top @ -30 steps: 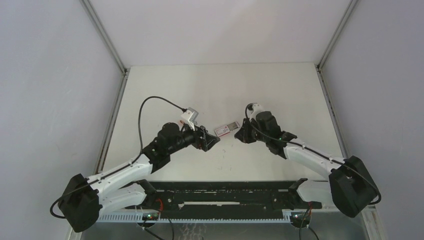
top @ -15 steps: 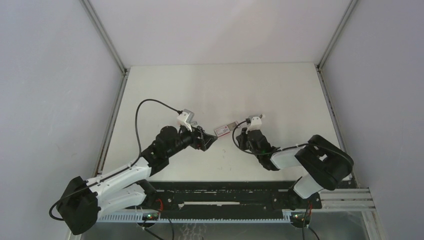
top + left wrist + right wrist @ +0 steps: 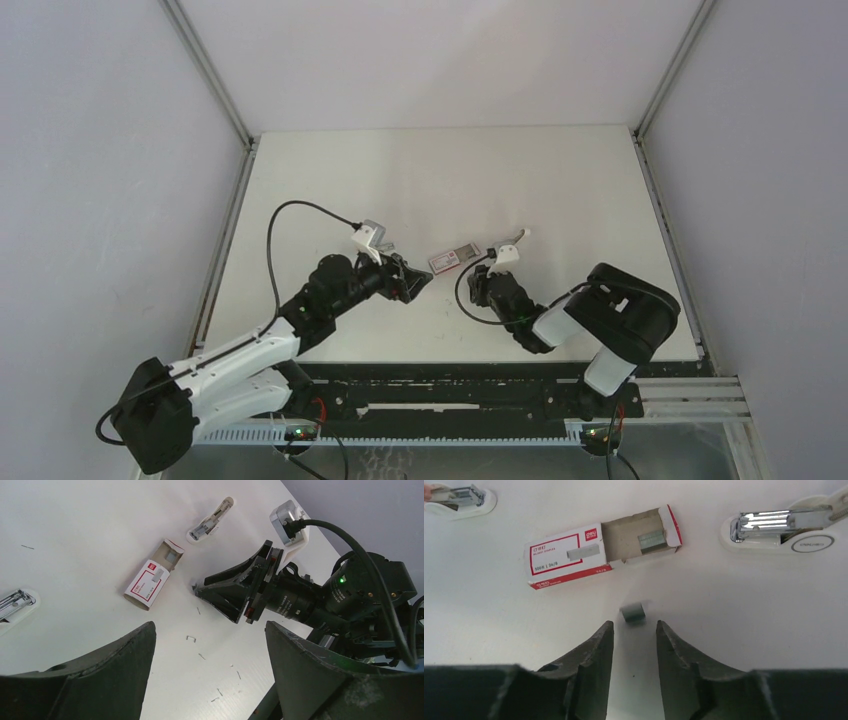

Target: Load the staples into the stapler

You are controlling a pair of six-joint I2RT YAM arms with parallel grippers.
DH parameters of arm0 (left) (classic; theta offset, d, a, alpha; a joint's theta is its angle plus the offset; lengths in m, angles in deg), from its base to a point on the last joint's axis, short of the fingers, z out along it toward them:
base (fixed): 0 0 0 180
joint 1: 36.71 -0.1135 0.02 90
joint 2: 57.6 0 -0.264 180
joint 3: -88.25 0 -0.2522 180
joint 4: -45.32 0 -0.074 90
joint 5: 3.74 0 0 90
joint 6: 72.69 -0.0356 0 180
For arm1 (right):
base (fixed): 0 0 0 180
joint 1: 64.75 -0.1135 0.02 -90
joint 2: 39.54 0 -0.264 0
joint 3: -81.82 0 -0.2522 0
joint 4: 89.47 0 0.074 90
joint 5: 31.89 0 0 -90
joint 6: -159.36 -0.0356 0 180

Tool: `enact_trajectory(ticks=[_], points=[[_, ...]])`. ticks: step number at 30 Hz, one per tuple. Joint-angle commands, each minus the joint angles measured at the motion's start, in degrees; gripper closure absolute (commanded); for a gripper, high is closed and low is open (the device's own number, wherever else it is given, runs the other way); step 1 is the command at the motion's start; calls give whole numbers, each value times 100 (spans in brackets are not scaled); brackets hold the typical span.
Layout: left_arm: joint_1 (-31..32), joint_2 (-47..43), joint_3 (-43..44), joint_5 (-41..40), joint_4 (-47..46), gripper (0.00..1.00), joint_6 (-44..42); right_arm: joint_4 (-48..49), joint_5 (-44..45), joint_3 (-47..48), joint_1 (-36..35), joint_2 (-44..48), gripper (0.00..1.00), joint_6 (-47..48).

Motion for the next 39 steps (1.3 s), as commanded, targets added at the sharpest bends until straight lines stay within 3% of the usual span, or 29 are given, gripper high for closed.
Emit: enact_trajectory(ticks=[1, 8, 12, 16, 22, 26, 32, 39], points=[[28, -153, -91, -91, -126, 16, -123, -182, 52, -186, -77, 418, 60, -201], [28, -455, 121, -237, 355, 14, -129, -1837, -154, -230, -33, 2200, 48, -235], [-7, -693, 561, -646, 1113, 11, -71, -3288, -1021, 244, 625, 3047, 46, -206], [-292, -659, 1047, -554, 1867, 10, -13, -4577, -2122, 940, 1514, 2966, 47, -176], [-524, -412, 1011, -8, 1712, 13, -419, -5773, -2811, 1880, 2041, 2090, 56, -144], [-47, 408, 1106, -327, 1268, 17, -1011, -5865, -3007, 2037, 2292, 2092, 56, -162], [491, 2129, 1707, -1, 192, 26, -1402, -6147, -3392, 2143, 2797, 2570, 55, -26], [728, 3831, 2765, 184, 114, 35, -1880, -6179, -3694, 2135, 3253, 2790, 55, 73]])
